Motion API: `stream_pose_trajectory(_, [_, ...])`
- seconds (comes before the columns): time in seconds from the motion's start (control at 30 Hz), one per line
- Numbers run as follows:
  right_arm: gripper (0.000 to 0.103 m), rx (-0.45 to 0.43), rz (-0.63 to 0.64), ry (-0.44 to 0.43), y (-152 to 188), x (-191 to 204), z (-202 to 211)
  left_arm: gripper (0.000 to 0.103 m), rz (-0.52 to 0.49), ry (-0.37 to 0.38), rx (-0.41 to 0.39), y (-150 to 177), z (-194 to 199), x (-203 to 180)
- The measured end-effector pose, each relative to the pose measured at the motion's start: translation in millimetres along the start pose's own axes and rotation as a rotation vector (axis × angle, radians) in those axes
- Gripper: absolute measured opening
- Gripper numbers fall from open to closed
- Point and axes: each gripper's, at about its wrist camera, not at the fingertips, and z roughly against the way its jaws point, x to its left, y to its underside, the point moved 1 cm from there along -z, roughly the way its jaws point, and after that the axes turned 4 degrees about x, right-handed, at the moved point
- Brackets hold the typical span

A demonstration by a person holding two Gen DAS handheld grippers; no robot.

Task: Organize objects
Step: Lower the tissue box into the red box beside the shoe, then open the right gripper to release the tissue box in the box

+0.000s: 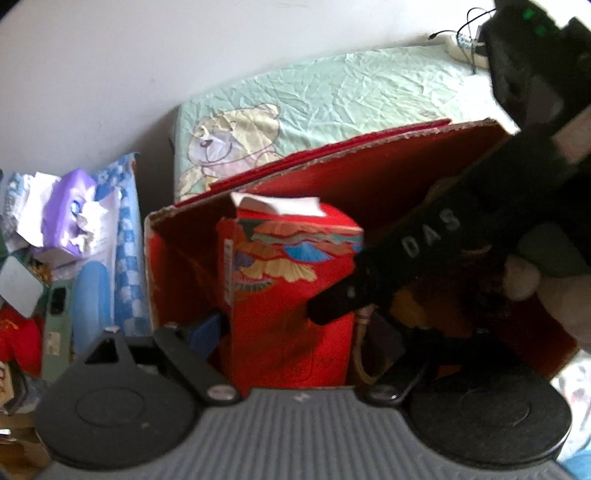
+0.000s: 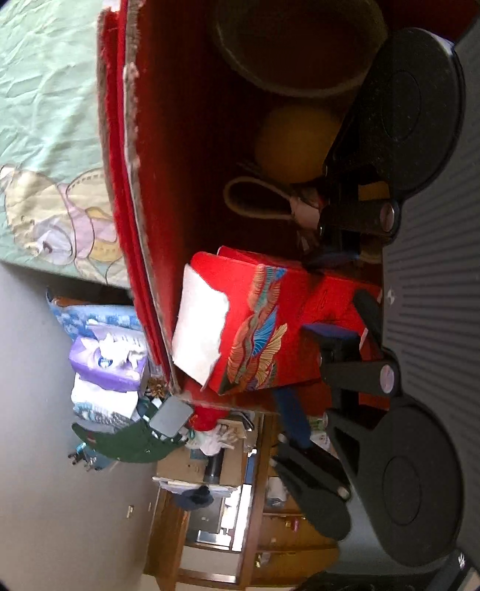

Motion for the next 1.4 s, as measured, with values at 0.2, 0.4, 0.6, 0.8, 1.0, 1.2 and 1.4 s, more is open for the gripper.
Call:
stream_pose_trajectory(0.2, [0.036, -0.035, -0.008, -0.013, -3, -4, -9, 0.084, -0.014, -0.042, -0.007, 4, -3, -9])
stream_pose_trajectory(0.4, [0.036, -0.098, 0.06, 0.05, 1, 2, -17, 0.08, -0.025, -0.105, -0.024, 5, -13, -5])
stream_pose_trajectory(0.6, [0.035, -0.148, 0.113, 0.112, 7, 8, -16, 0.078, -0.028, -0.149, -0.018, 2, -29, -9])
stream_pose_trajectory(0.8, [0.035, -0.202, 0.114, 0.159, 13, 9, 2, 0.078, -0.033, -0.175, -0.021, -3, -35, -16])
stream_pose_trajectory(1.0, [0.037, -0.307, 0.09, 0.264, 29, 4, 22, 0.079, -0.01, -0.171, -0.022, -9, -41, -15])
stream_pose_trajectory(1.2, [0.037, -0.37, 0.063, 0.301, 36, 2, 26, 0.081, 0.007, -0.149, -0.011, -8, -44, -14])
stream_pose_trajectory(1.4, [0.037, -0.393, 0.042, 0.362, 39, 3, 23, 0.081, 0.054, -0.125, -0.01, -6, -47, -8])
